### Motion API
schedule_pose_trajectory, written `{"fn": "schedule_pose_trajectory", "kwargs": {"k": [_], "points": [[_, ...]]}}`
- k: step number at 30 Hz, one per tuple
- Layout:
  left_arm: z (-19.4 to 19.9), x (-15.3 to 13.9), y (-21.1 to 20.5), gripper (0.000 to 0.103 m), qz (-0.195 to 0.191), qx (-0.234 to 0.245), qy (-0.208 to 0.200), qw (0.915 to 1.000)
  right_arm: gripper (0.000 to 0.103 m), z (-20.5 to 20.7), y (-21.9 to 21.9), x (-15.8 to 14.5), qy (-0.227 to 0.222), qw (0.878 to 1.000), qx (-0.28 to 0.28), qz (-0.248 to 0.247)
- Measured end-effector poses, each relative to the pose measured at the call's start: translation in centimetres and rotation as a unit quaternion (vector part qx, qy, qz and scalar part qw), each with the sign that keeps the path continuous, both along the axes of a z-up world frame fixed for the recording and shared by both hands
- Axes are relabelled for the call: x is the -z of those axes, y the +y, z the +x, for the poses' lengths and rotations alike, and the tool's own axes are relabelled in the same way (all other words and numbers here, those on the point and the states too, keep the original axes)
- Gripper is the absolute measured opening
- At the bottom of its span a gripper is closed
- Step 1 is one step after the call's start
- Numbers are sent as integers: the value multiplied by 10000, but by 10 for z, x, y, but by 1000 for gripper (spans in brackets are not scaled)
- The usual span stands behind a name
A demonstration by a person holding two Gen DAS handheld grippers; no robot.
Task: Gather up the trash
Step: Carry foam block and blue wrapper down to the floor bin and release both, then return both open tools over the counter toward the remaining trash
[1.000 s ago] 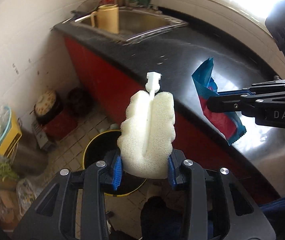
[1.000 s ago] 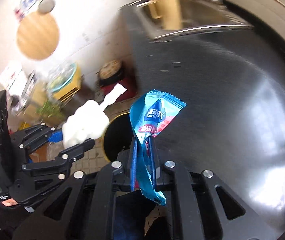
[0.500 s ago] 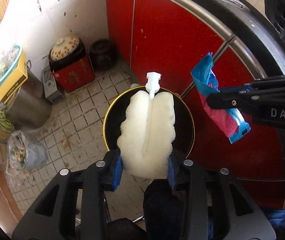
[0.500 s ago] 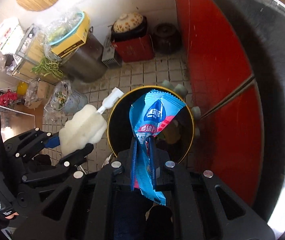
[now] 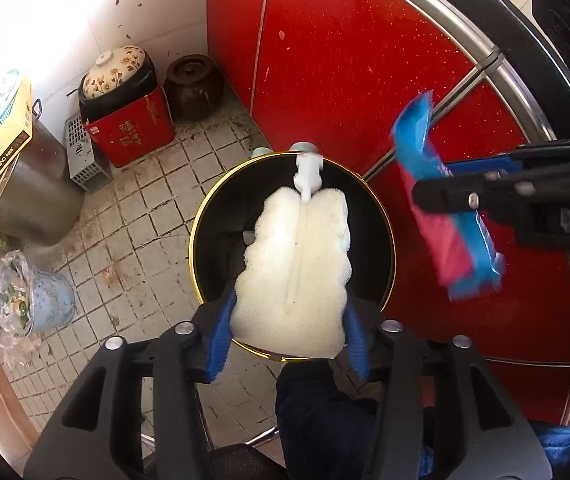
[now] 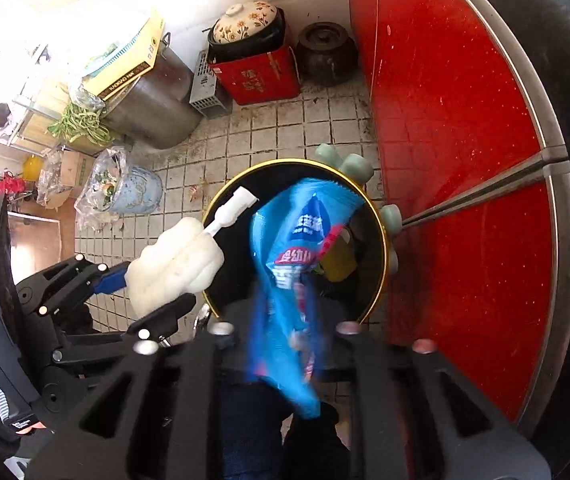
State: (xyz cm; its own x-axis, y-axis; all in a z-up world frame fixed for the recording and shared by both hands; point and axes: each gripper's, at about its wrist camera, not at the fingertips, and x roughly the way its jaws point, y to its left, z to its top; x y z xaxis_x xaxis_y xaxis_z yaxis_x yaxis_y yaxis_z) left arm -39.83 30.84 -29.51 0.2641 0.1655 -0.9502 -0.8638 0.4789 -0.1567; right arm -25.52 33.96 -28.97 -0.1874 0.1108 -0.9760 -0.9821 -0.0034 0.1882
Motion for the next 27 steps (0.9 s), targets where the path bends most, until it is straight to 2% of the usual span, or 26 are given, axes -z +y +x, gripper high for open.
{"fn": "schedule_pose_trajectory", "kwargs": {"k": [1, 8, 10, 14, 18, 22, 24, 27], "points": [[0, 0, 0, 55, -13, -26, -30, 10000, 64, 0, 1, 0, -32, 10000, 17, 54], [-3, -4, -1, 79, 42, -67, -102, 9999, 65, 3, -2, -6, 92, 9999, 3, 101], [-4, -8, -3, 86, 107, -94, -73, 9999, 69, 2, -1, -7, 160, 9998, -13, 95], [-5, -23, -5, 89, 173, -99, -9, 9998, 69, 2, -5, -25, 252, 9994, 40, 253], [1, -52, -13, 94, 414, -27, 44, 9991, 73, 13, -24, -69, 371, 9967, 192, 694], [28, -97, -26, 96, 899, 419, 35, 9951, 80, 49, -64, -130, 348, 9893, 644, 1266], [49, -120, -34, 96, 1148, 749, -4, 9906, 82, 76, -93, -161, 157, 9824, 1024, 1553], [93, -153, -51, 96, 1379, 1369, -359, 9803, 85, 121, -146, -200, -310, 9655, 1716, 1935]]}}
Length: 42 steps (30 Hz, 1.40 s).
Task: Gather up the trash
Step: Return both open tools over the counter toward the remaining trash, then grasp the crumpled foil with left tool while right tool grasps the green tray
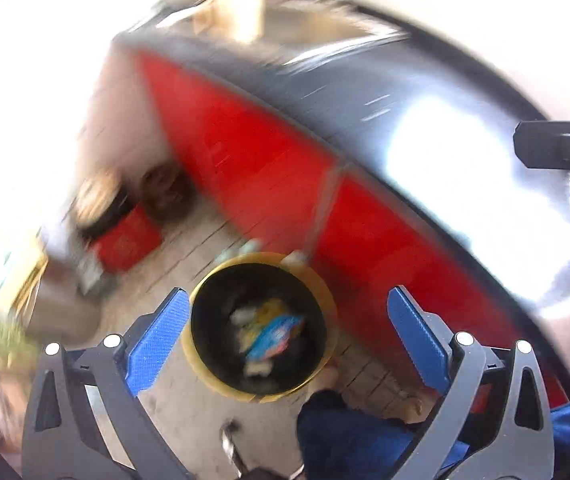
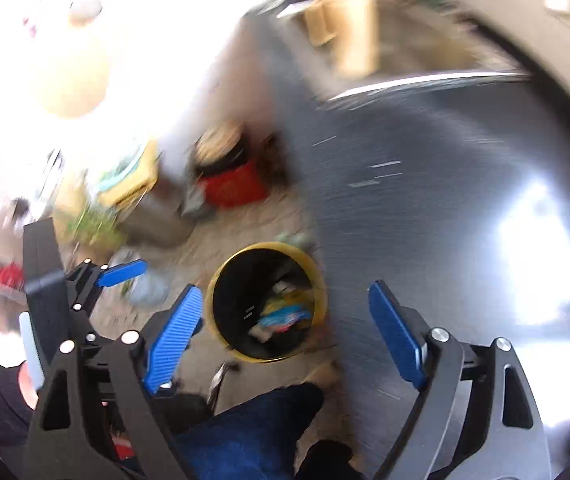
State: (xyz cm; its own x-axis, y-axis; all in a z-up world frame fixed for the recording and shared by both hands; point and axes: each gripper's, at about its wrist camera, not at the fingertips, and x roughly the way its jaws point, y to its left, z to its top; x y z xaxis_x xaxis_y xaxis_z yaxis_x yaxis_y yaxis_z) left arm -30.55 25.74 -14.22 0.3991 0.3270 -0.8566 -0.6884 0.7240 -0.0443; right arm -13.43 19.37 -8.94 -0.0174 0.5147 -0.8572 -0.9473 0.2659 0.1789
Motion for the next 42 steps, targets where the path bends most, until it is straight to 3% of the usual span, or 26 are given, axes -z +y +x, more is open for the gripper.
{"fn": "schedule_pose_trajectory", "kwargs": {"k": [3, 5, 8, 11, 13, 16, 19, 22, 31, 37, 42], "points": [[59, -27, -21, 96, 14, 866, -315, 9957, 85, 53, -62, -27, -297, 9940, 1039, 187], [104, -44, -45, 96, 13, 1609, -532, 9855, 85, 84, -109, -37, -341, 9835, 1754, 273], [167, -63, -89, 96, 183, 2696, -683, 9604, 85, 124, -188, -47, -358, 9553, 2915, 326], [216, -78, -138, 96, 195, 3645, -806, 9275, 85, 150, -269, -51, -357, 9194, 3903, 342], [241, -85, -173, 96, 82, 4118, -865, 9071, 85, 156, -309, -51, -317, 9027, 4271, 417], [267, -90, -215, 96, 55, 4585, -954, 8835, 85, 158, -354, -48, -336, 8831, 4661, 423], [284, -90, -246, 96, 98, 4879, -922, 8680, 85, 157, -388, -47, -309, 8708, 4883, 476], [294, -84, -266, 96, 141, 5063, -834, 8582, 85, 160, -406, -45, -327, 8663, 4961, 483], [329, -55, -289, 96, 197, 5269, -601, 8476, 79, 193, -411, -21, 125, 8605, 5074, 445], [367, -23, -308, 96, 320, 5488, -389, 8344, 71, 240, -416, 21, 619, 8513, 5203, 267], [393, 0, -313, 96, 205, 5535, -240, 8323, 67, 275, -413, 54, 931, 8504, 5178, -2]]}}
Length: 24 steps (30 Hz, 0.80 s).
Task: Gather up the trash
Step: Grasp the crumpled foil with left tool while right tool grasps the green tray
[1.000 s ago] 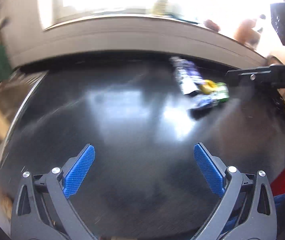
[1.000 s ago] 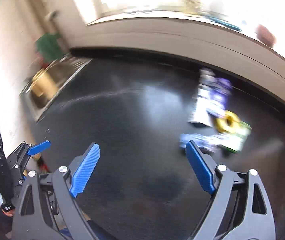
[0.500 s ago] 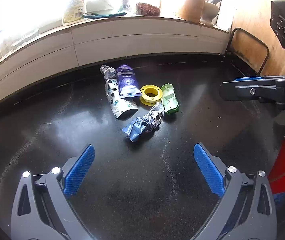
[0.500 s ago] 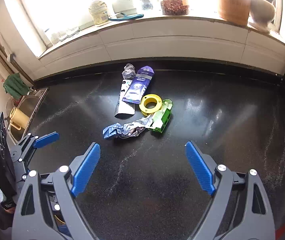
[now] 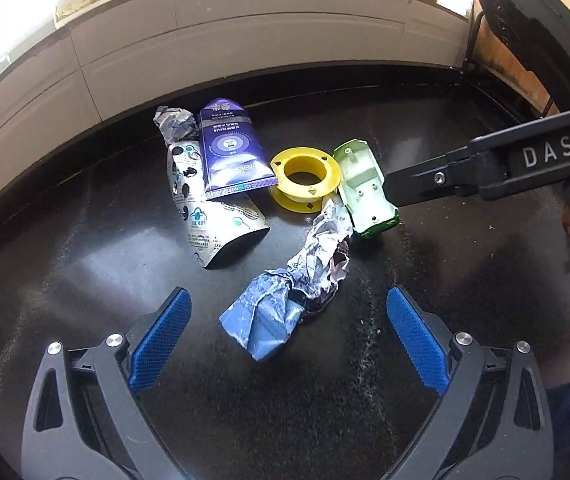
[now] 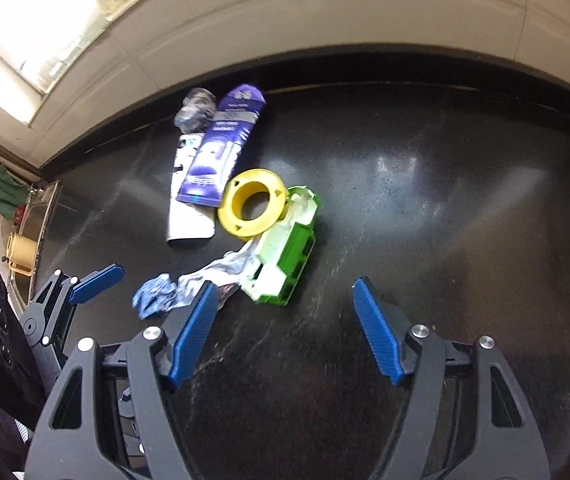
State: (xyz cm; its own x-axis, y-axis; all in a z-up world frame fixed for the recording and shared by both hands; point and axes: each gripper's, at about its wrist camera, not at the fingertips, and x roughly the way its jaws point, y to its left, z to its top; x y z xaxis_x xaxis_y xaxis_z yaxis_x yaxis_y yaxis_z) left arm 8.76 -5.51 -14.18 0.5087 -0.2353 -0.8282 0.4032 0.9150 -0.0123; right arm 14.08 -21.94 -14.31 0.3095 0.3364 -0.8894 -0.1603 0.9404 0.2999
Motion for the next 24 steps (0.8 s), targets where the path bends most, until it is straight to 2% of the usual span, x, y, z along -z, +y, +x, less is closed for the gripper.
{"fn": "schedule_pose_trajectory", "kwargs": {"k": [3, 6, 9, 11, 12, 13, 14, 15, 24], "points": [[13, 11, -1, 93, -11, 42, 104, 9999, 62, 16, 4, 13, 149, 9999, -51, -24], [23, 19, -4, 84, -36, 91, 220, 9997, 55, 25, 7, 21, 208, 9997, -96, -33], [27, 24, -9, 75, -7, 198, 235, 9995, 43, 28, 9, 24, 234, 9996, -151, 4], [24, 23, -16, 61, 79, 331, 186, 9992, 26, 30, 10, 26, 272, 9995, -180, 41], [23, 22, -19, 54, 114, 379, 173, 9991, 25, 30, 11, 26, 279, 9994, -186, 60], [21, 21, -22, 43, 136, 446, 181, 9987, 23, 29, 11, 26, 251, 9995, -187, 57], [19, 20, -25, 35, 143, 493, 220, 9984, 17, 27, 10, 25, 222, 9996, -189, 42], [17, 20, -27, 29, 137, 530, 260, 9982, 17, 24, 10, 24, 203, 9996, -197, 45], [-27, -11, -22, 28, 7, 295, 205, 9994, 17, -20, -8, -14, -183, 9996, -201, 25]]}}
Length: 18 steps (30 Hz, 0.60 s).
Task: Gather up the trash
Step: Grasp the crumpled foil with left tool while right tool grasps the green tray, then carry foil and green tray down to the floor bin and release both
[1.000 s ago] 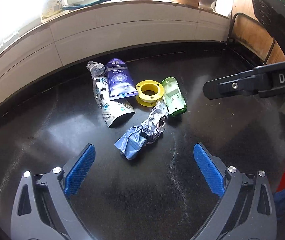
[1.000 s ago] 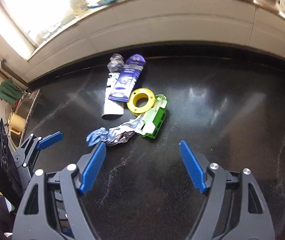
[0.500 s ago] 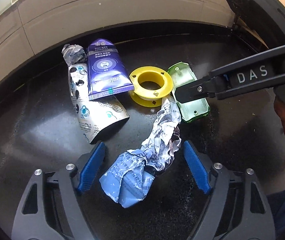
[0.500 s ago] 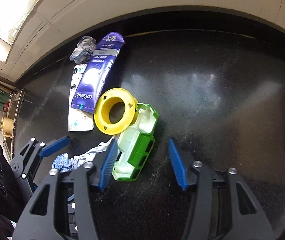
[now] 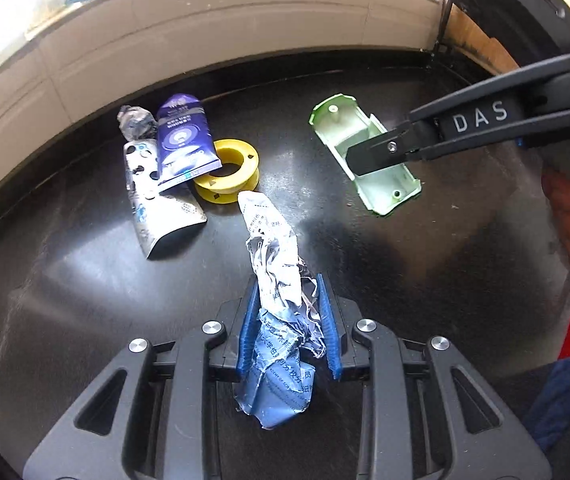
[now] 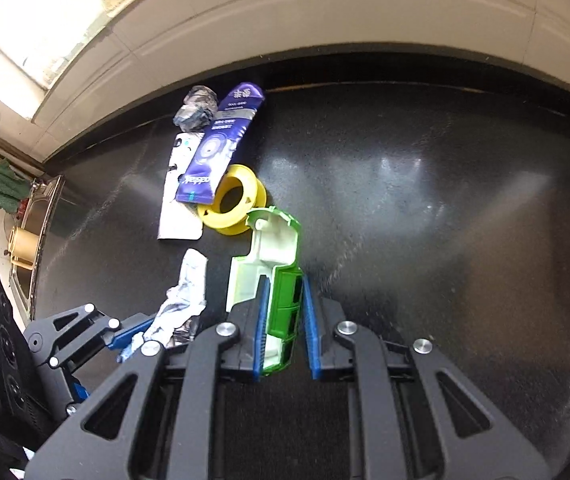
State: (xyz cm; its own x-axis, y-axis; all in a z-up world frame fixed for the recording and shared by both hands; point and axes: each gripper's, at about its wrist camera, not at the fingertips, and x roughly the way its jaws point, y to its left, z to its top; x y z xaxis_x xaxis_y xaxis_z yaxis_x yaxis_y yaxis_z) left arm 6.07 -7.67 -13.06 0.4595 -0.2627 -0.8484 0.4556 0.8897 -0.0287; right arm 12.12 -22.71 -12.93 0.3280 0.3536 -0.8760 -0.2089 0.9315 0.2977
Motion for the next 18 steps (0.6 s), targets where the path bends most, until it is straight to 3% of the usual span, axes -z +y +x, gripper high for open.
{"fn": "schedule_pose_trajectory", "kwargs": {"k": [8, 18], "points": [[-52, -20, 6, 28, -37, -567, -41, 9984, 17, -58, -9, -23, -233, 9994, -217, -162], [-92, -26, 13, 28, -73, -898, -99, 9959, 17, -92, 3, -21, -282, 9979, -485, -332]]}}
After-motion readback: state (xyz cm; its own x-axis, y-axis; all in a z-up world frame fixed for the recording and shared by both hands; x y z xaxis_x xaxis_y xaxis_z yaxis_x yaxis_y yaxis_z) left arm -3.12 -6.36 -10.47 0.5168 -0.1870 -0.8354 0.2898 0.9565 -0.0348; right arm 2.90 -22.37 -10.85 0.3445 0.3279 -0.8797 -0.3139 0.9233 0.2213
